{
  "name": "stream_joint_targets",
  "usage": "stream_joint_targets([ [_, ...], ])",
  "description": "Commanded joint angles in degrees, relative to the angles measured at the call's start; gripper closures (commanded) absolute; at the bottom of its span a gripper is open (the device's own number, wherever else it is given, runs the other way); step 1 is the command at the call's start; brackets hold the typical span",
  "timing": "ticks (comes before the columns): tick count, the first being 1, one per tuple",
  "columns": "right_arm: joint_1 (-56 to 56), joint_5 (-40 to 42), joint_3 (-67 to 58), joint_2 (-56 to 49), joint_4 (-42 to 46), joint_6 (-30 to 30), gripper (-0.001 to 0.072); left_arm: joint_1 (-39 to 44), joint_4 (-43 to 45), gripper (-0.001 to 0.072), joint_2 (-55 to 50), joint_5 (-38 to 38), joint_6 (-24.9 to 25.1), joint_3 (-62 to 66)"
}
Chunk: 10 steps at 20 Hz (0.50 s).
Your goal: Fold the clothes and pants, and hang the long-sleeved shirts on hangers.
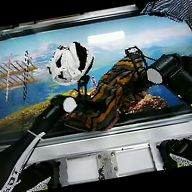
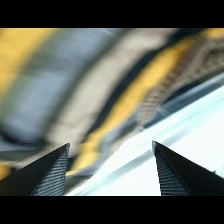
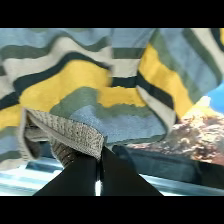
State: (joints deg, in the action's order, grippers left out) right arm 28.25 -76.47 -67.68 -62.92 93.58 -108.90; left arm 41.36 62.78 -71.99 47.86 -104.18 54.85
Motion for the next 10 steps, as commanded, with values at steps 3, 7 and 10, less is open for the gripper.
stream_joint_targets([
  [3, -0.11, 0.00, -0.22, 0.07, -3.87, -0.96, 0.0699, 9.22, 6.45, 0.0160, -6.21, -3.93, -10.80, 2.36],
  [7, -0.26, -0.52, -0.17, 1.16, -3.32, 2.51, 0.0700, 5.99, 18.82, 0.0159, -4.61, 9.79, -12.28, 3.65],
  [10, -0.26, -0.37, 0.31, 1.16, -1.70, 3.08, 0.0699, 0.79, 18.08, 0.0158, 1.49, 10.23, -12.94, -4.13],
])
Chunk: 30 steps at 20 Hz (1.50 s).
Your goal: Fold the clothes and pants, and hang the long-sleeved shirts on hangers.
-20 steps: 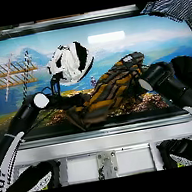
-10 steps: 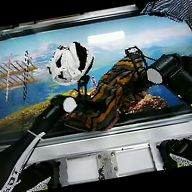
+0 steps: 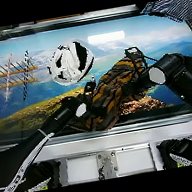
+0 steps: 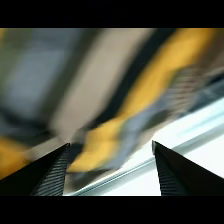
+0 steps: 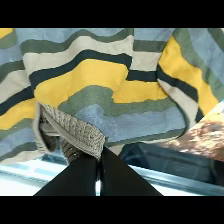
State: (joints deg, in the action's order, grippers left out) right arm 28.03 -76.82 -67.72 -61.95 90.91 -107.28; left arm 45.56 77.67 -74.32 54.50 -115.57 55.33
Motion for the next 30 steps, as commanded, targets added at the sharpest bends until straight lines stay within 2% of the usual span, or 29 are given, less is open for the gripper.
stream_joint_targets([
  [1, -0.04, 0.31, 0.74, 0.20, 0.94, 1.51, 0.0699, -4.79, 2.99, 0.0159, 5.77, 2.64, -2.32, -7.69],
  [3, -0.04, 0.57, 0.98, -0.28, 0.94, 1.51, 0.0699, -7.69, -2.10, 0.0158, 8.46, -2.29, -1.68, -12.96],
  [5, -0.04, 0.94, 0.98, -0.59, 0.96, 1.53, 0.0699, -10.32, -8.50, 0.0158, 9.97, -5.01, 2.14, -16.61],
  [9, -0.04, 0.94, 0.98, -0.68, 0.94, 1.73, 0.0699, -16.35, -9.09, 0.0159, 17.81, -3.56, 2.05, -20.57],
  [12, -0.02, 1.73, 0.98, -0.72, 0.87, 1.68, 0.0699, -19.61, -12.33, 0.0159, 22.38, -9.42, 0.24, -26.69],
  [15, -0.02, 2.93, 0.98, -1.07, 0.74, 1.44, 0.0699, -20.55, -18.38, 0.0160, 18.49, -16.65, 1.73, -28.57],
  [18, -0.04, 2.91, 0.98, -1.66, 0.76, 1.46, 0.0699, -20.81, -17.92, 0.0161, 9.66, -18.34, 4.39, -24.11],
  [19, -0.04, 2.91, 1.05, -1.95, 0.79, 1.49, 0.0699, -21.46, -16.61, 0.0192, 6.84, -18.60, 4.35, -22.12],
  [20, -0.04, 2.89, 1.29, -2.01, 0.90, 1.49, 0.0699, -22.75, -14.45, 0.0483, 4.57, -18.03, 4.44, -20.17],
  [21, -0.04, 3.06, 1.70, -2.01, 0.96, 1.49, 0.0699, -24.63, -11.54, 0.0690, 2.80, -16.68, 4.74, -18.18],
  [24, 0.00, 4.07, 3.32, -2.01, 0.31, 0.33, 0.0699, -34.58, -4.57, 0.0697, 1.31, -9.29, 9.64, -8.98],
  [26, 0.13, 8.48, 4.70, -2.01, -1.86, -2.08, 0.0700, -40.39, -4.70, 0.0697, 2.25, -8.76, 14.27, -2.16],
  [30, 0.57, 20.41, 5.84, -2.56, -9.07, -3.13, 0.0700, -44.11, -3.48, 0.0686, 1.18, -7.96, 20.85, 6.38],
])
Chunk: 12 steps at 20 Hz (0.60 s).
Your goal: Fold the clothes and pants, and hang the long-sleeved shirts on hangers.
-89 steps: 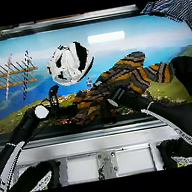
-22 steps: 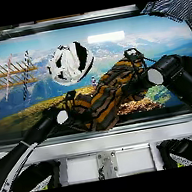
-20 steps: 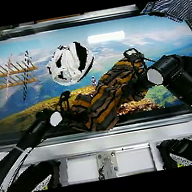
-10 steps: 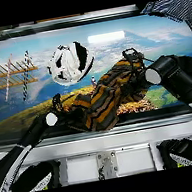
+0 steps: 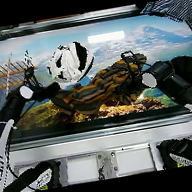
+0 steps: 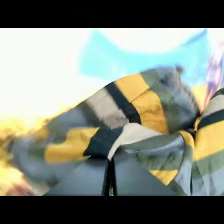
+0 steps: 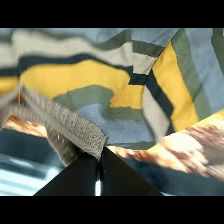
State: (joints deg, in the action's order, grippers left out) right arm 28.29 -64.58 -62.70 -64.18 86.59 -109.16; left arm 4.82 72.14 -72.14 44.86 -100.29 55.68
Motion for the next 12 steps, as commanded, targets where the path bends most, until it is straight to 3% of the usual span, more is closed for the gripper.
stream_joint_targets([
  [1, 0.44, 9.97, 0.81, -0.76, -5.86, -1.25, 0.0700, -3.39, 3.28, 0.0378, -2.01, 2.16, 5.51, 6.91],
  [2, 0.44, 10.84, 0.81, -1.22, -6.71, -1.22, 0.0699, -3.56, 3.32, 0.0121, -2.82, 2.78, 5.11, 7.45],
  [6, 0.42, 11.19, 0.81, -2.51, -6.93, -1.18, 0.0700, -0.37, 1.33, 0.0121, -0.52, 3.61, 2.27, 3.69],
  [9, 0.37, 11.19, 0.79, -2.40, -6.88, -1.16, 0.0700, 11.98, 1.44, 0.0121, 6.03, -1.16, -2.10, -6.12],
  [12, 0.37, 10.82, 0.76, -2.34, -6.91, -0.96, 0.0699, 26.12, 1.97, 0.0122, 8.02, -8.39, -9.88, -12.87],
])
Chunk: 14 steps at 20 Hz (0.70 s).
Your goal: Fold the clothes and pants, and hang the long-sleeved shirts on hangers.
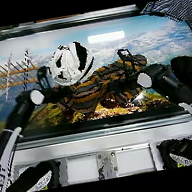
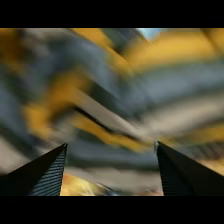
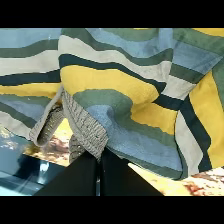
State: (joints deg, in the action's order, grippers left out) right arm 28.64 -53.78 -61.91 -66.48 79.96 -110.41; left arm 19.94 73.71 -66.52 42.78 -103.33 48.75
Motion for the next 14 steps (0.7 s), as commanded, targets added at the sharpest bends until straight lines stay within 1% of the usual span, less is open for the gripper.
stream_joint_targets([
  [1, 0.02, -0.55, -0.02, 0.02, -0.26, 0.35, 0.0699, 14.60, 0.39, 0.0122, 1.38, -8.39, -9.01, -6.69],
  [2, 0.02, -1.16, -0.04, 0.15, -0.28, 0.74, 0.0699, 16.90, 0.66, 0.0122, -0.33, -9.29, -10.56, -6.36],
  [3, 0.02, -2.05, -0.04, 0.35, -0.26, 0.74, 0.0700, 18.62, 1.99, 0.0169, -2.71, -9.14, -12.39, -5.07],
  [5, 0.02, -3.45, -0.04, 1.20, -0.02, 1.22, 0.0700, 20.55, 5.31, 0.0175, -7.65, -6.97, -14.29, -1.18],
  [6, 0.00, -3.58, -0.04, 1.64, -0.04, 1.84, 0.0700, 21.14, 7.43, 0.0201, -9.88, -5.62, -15.82, 0.79],
  [7, 0.00, -3.56, -0.04, 1.99, -0.04, 2.05, 0.0700, 21.55, 9.73, 0.0212, -12.22, -3.74, -17.44, 2.84],
  [8, 0.00, -3.58, -0.04, 2.19, -0.04, 2.05, 0.0699, 21.62, 11.37, 0.0212, -14.29, -1.97, -18.93, 4.66],
  [11, 0.02, -3.61, -0.04, 2.43, -0.07, 2.62, 0.0700, 21.62, 15.93, 0.0212, -18.47, 3.58, -20.22, 8.63],
  [14, 0.02, -3.69, -0.02, 2.40, -0.07, 2.69, 0.0699, 21.62, 22.05, 0.0213, -19.54, 8.70, -24.44, 10.38],
])
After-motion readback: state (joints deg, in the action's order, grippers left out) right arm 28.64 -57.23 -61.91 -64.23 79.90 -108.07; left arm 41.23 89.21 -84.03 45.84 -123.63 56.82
